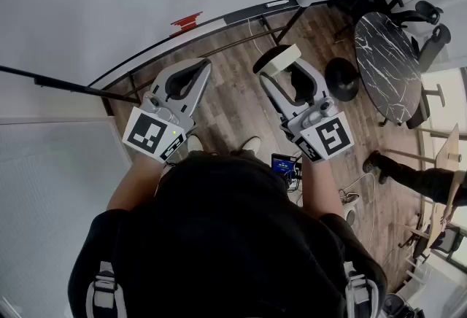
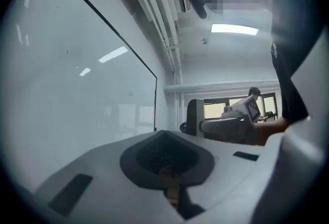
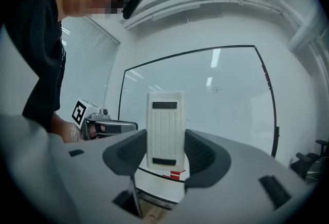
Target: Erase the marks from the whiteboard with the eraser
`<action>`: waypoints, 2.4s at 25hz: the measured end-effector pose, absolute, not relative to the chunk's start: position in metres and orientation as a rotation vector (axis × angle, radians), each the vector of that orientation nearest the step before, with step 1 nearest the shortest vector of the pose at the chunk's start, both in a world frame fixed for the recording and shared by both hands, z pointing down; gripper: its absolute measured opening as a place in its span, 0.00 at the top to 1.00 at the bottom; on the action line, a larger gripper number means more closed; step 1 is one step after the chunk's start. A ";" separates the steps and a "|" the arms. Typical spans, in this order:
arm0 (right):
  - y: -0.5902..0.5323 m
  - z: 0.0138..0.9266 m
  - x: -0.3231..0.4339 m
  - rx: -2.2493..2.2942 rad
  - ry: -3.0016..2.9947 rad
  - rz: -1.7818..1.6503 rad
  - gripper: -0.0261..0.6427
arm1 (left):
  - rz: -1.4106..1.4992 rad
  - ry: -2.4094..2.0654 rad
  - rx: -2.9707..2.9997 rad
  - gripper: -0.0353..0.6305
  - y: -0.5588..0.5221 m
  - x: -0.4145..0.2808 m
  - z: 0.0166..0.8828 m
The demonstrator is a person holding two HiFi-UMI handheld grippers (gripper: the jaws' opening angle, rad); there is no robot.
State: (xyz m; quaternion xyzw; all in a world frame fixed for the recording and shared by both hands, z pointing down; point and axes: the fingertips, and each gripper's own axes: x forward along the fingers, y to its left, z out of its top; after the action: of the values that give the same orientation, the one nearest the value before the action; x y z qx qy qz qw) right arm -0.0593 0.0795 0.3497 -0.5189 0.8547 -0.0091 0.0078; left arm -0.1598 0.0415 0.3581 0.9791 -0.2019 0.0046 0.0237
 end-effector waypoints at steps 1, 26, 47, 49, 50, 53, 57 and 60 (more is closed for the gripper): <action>0.078 0.351 -0.060 -1.620 2.675 -0.025 0.62 | 0.013 -0.627 3.035 0.94 0.041 -0.161 0.358; 0.095 0.352 0.027 -1.616 2.777 -0.005 0.62 | 0.018 -0.731 3.056 0.94 0.060 -0.073 0.344; 0.015 0.340 0.099 -1.585 2.803 -0.037 0.62 | 0.040 -0.886 3.036 0.94 -0.018 -0.006 0.331; 0.009 0.333 0.097 -1.605 2.792 -0.008 0.62 | 0.025 -0.881 3.045 0.94 -0.024 -0.008 0.327; 0.009 0.330 0.095 -1.615 2.787 0.009 0.62 | 0.017 -0.880 3.049 0.94 -0.025 -0.009 0.325; -0.001 0.324 0.093 -1.646 2.781 0.052 0.62 | -0.007 -0.884 3.061 0.94 -0.035 -0.011 0.323; -0.064 0.309 0.096 -1.704 2.745 0.064 0.62 | -0.035 -0.886 3.082 0.94 -0.096 -0.019 0.305; -0.099 0.295 0.094 -1.740 2.714 0.081 0.62 | -0.051 -0.886 3.092 0.94 -0.130 -0.026 0.293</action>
State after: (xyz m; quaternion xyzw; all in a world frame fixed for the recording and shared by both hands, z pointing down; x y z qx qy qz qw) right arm 0.0944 -0.0988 0.2948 -0.5391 0.8409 0.0252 -0.0414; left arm -0.0258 -0.1298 0.2932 0.9605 -0.2751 -0.0158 -0.0377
